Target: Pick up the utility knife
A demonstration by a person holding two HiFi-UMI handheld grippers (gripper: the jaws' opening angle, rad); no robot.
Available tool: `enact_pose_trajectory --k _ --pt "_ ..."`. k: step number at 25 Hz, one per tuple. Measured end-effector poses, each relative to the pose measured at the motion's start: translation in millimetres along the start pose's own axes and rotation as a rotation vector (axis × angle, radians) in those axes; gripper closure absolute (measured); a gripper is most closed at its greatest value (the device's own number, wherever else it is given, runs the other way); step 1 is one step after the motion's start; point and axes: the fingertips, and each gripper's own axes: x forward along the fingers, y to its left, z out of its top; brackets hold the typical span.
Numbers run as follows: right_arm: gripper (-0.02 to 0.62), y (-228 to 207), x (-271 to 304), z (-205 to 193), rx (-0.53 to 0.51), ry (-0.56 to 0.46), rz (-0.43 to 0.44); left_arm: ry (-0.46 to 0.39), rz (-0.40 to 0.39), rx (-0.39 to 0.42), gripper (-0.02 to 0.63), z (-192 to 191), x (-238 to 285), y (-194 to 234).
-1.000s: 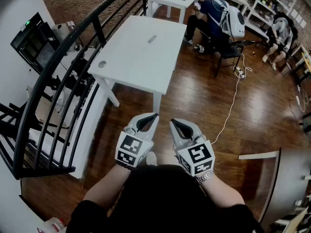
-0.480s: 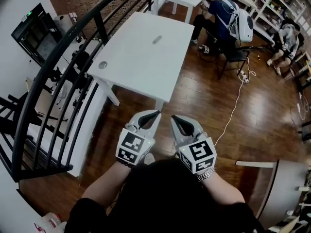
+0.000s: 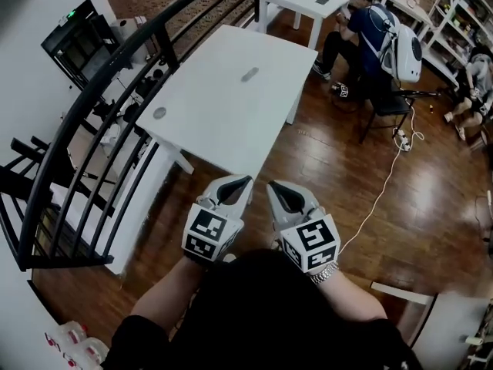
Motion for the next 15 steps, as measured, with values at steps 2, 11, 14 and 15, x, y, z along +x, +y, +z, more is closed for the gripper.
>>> enact_pose_trajectory --k 2,11,14,15 --pt "0.603 -27.6 -7.1 3.1 -0.006 -0.004 0.034 0.002 0.033 0.007 0.589 12.4 23.7 -10.1" --pt "0.603 -128.5 -36.2 -3.6 0.006 -0.006 0.117 0.001 0.127 -0.006 0.589 47.3 112.3 -45.7" --pt "0.603 -152.4 -41.0 -4.5 0.013 -0.006 0.124 -0.002 0.136 -0.001 0.589 58.4 132.4 -53.8" --pt "0.603 -157.9 -40.7 -3.8 0.010 -0.007 0.129 -0.001 0.139 -0.004 0.589 60.2 138.4 -54.2"
